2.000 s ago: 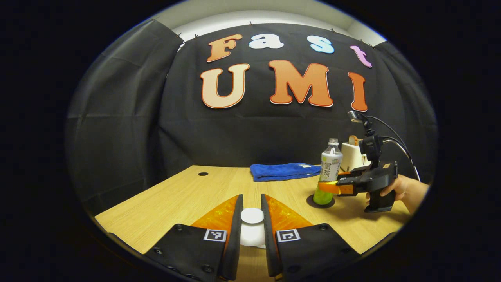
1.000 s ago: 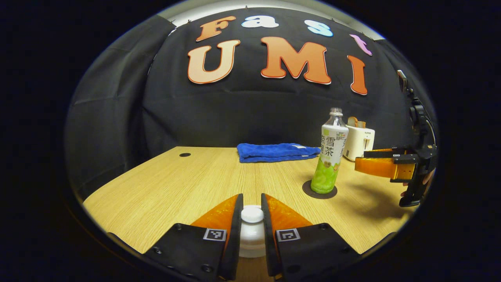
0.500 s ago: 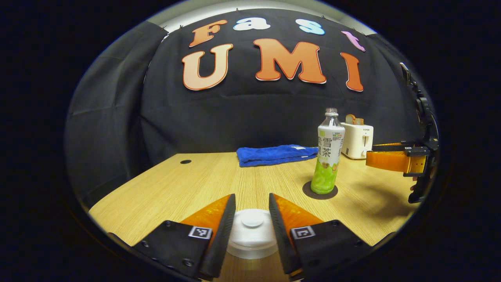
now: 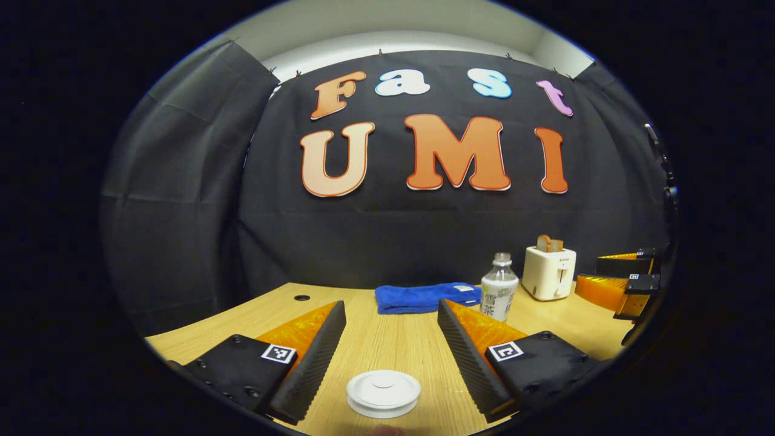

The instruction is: Open the teacup lid with one hand, grasp the water bottle and pour water into the teacup with the other hand; after pouring, place the water bottle on the coaster and then close the teacup lid.

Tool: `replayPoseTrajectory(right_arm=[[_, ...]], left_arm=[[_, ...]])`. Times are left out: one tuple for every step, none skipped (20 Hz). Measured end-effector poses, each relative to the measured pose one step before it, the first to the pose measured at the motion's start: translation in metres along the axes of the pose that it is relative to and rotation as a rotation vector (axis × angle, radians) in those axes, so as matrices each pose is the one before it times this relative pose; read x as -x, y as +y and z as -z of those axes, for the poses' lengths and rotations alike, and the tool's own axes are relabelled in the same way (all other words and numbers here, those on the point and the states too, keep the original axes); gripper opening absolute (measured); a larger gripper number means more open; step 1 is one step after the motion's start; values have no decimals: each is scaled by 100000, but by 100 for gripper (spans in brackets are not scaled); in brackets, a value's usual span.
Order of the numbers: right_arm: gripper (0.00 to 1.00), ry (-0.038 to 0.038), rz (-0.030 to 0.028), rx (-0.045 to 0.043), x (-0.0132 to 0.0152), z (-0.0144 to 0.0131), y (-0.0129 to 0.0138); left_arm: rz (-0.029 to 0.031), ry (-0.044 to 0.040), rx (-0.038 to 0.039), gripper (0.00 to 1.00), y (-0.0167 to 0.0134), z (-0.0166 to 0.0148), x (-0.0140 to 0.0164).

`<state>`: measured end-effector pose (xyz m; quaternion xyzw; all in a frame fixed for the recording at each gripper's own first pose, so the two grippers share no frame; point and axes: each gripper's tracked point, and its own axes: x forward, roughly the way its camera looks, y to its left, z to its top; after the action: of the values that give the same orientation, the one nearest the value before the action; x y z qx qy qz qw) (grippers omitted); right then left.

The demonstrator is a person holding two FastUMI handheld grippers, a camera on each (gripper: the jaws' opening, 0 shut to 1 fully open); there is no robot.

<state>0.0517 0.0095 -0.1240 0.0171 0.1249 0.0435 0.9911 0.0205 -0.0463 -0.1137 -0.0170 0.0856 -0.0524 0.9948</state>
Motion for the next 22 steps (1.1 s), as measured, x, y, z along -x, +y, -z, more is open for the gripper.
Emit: replayPoseTrajectory(right_arm=[[96,-2098,1378,87,445,-860,-320],[96,-1683,1313,28,541,-679,-228],[96,-1642,1213,-171,424,-566,-247],[96,-1296,1224,-42,375,-398,-298],[96,-182,1042,-264,204,-52,-189],[95,120,746,-314,259,106,-150],[95,-43,490,-423,251,37,-80],[95,-548,134,-189,208,-251,-45],[95,-418,136,34,143,-187,36],[95,-448,-67,67,66,-68,-16],[95,-427,-190,-94,150,-141,124],[95,-457,-224,-140,55,-136,137],[95,-161,-424,24,64,-97,109],[95,-168,13,32,200,-29,20],[95,-164,-131,16,12,-131,56],[95,-67,57,55,86,-43,57],[95,-523,-388,-157,140,-256,123],[95,-306,-318,-263,75,-178,187],[95,-522,-424,-259,19,-56,115],[95,-366,-566,59,10,-149,121],[95,9,-174,350,-48,-111,-12],[95,-66,96,474,-18,-80,-103]], left_arm=[[-348,-989,157,99,-78,-693,418],[-1342,-1371,-501,99,86,-723,180],[-1994,-1383,-907,99,320,-766,303],[-1625,-1873,-383,99,202,-557,264],[-418,-1621,666,99,-152,-559,254],[32,-1333,544,99,-180,-324,239],[28,-665,70,99,-72,-208,216],[170,-498,-152,99,-72,-89,149],[335,-376,-78,99,-132,-236,67],[252,-448,-312,99,-101,-239,77],[123,-397,-375,99,-37,-188,104],[771,-285,-765,99,-115,-84,-20],[511,-270,-805,99,-171,-197,71],[478,-433,-722,95,-51,-196,40],[382,-369,-483,99,-159,-225,28],[603,-83,-294,100,-141,-182,2],[-39,-666,681,100,-173,-124,-41],[993,-597,1320,99,-374,-233,-215],[1729,64,-320,99,-676,49,-150],[647,-314,-610,94,-24,-35,-157],[1554,-709,-189,95,-407,-334,-237],[1258,-436,-49,99,-551,-4,-132]])
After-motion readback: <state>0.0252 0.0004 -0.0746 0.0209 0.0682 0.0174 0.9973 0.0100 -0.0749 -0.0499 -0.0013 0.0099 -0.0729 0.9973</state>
